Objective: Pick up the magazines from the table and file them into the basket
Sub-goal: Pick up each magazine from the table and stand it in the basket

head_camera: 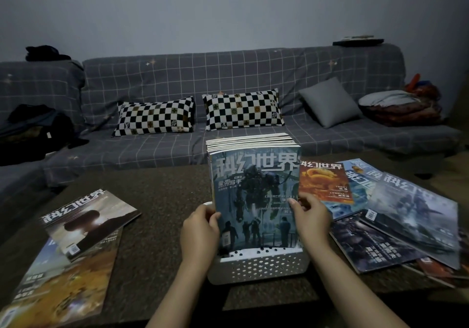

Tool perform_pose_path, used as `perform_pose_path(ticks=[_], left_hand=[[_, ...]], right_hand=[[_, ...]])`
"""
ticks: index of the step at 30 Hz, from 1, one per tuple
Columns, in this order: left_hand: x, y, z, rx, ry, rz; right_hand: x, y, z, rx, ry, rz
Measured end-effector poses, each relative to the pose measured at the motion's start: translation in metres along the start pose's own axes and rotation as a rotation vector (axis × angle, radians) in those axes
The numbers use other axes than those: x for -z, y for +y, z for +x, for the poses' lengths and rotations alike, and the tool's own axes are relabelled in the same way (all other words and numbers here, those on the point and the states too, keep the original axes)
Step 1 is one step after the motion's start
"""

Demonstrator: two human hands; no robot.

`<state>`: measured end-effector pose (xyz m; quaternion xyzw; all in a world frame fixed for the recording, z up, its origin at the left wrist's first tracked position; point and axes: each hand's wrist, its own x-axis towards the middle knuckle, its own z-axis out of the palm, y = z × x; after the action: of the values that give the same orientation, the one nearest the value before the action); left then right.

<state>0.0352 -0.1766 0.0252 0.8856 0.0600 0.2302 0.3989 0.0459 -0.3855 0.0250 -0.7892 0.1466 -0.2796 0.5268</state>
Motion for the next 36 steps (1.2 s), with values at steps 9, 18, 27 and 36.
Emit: perform_pose_path(ticks=[9,18,27,36], left_hand=[[0.0,0.004,0.0,-0.028,-0.027,0.058],[0.007,0.005,-0.006,-0.077,-0.036,-0.007],[0.046,-0.01,-0.008,-0.085,0.065,-0.074],[0.112,-0.088,0.026,0.134,0.128,0.071]], right_hand=[[-0.003,0.001,-0.001,-0.001,-0.017,-0.008],[0.0,-0.009,-0.017,0.074,0.093,-0.04],[-0.04,-0.057,-0.07,0.365,-0.156,0.102],[-0.159,-0.107,-0.105,0.501,-0.485,0.076]])
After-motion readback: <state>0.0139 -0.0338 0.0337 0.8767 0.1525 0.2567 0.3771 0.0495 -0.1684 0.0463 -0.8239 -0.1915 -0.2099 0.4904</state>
